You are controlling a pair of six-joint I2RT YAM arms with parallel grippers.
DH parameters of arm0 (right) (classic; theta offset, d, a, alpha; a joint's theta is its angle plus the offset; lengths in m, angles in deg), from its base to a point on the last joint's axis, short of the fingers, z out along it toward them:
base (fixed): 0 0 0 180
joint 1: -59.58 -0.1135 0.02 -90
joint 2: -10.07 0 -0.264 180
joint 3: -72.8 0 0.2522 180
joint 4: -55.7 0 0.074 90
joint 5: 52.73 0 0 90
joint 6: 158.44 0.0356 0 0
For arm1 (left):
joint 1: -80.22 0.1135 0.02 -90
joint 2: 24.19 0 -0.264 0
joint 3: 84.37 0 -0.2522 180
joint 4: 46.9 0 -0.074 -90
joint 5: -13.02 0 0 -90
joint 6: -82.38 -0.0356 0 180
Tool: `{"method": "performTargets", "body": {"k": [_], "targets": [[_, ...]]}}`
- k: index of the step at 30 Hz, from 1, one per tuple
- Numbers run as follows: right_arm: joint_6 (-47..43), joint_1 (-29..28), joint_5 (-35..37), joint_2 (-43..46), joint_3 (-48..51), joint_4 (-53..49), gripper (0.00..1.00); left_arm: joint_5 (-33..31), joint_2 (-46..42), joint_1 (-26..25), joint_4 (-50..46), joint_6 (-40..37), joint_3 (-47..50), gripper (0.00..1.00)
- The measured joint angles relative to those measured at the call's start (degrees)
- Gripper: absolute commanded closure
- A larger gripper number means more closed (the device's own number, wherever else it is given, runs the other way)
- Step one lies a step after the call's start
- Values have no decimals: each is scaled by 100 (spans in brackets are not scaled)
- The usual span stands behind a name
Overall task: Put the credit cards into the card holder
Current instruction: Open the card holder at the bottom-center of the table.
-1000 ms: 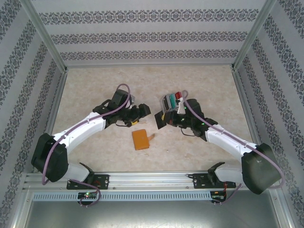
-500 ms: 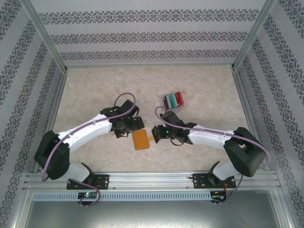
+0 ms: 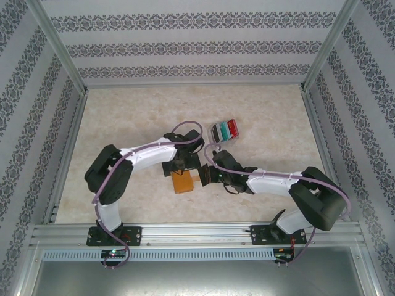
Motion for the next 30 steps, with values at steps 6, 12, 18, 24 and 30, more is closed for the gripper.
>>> {"method": "performTargets", "body": {"k": [6,12,18,24,30], "targets": [[144,0,127,39,160,199,100,-101,341,-39,-238,79,-197,9],[170,0,133,26,160,232,100,-166,474,-39,-588,76,-415,18],[254,0,173,-22,160,264,100,-164,505,-39,-761,7,-474,34],[278,0,190,-55,160,295,100,-162,501,-50,-800,-76,-538,36],[326,0,256,-55,160,291,100,-166,129,-50,-892,-120,-468,41]]}}
